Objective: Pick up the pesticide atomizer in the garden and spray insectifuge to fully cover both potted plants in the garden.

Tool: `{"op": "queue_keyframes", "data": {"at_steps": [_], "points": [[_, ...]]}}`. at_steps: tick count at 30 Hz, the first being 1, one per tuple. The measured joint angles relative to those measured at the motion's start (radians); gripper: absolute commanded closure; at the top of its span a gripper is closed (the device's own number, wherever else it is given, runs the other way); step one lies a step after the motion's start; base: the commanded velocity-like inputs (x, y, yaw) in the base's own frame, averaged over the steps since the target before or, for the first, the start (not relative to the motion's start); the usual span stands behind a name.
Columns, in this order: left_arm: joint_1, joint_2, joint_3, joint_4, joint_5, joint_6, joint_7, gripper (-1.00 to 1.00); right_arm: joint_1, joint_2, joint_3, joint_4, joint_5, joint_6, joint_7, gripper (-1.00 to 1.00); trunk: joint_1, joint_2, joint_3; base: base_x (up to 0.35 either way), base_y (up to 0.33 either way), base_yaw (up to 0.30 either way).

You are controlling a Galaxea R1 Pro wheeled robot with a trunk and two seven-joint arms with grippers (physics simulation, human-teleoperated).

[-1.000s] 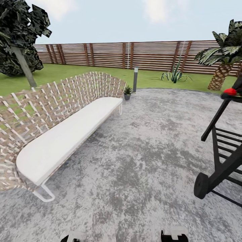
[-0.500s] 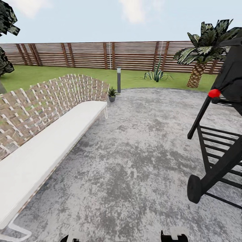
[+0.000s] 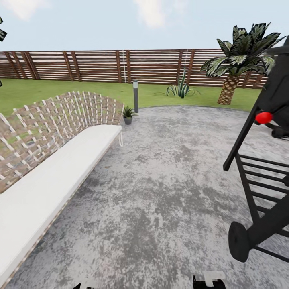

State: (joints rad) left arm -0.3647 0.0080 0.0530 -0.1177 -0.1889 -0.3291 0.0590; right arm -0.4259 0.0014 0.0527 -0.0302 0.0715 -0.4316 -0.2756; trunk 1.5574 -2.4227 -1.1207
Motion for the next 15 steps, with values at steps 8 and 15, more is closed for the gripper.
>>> {"op": "queue_keyframes", "data": {"at_steps": [8, 15], "points": [[0.0, 0.0, 0.0, 0.0, 0.0, 0.001, 0.0, 1.0, 0.001, 0.0, 0.001, 0.0, 0.0, 0.0, 0.0, -1.0, 0.0, 0.0, 0.0, 0.334, 0.101, 0.0], [0.001, 0.0, 0.0, 0.0, 0.0, 0.002, 0.0, 1.0, 0.001, 0.005, 0.001, 0.0, -0.001, 0.0, -0.002, -1.0, 0.0, 0.0, 0.0, 0.334, 0.057, 0.0]]}}
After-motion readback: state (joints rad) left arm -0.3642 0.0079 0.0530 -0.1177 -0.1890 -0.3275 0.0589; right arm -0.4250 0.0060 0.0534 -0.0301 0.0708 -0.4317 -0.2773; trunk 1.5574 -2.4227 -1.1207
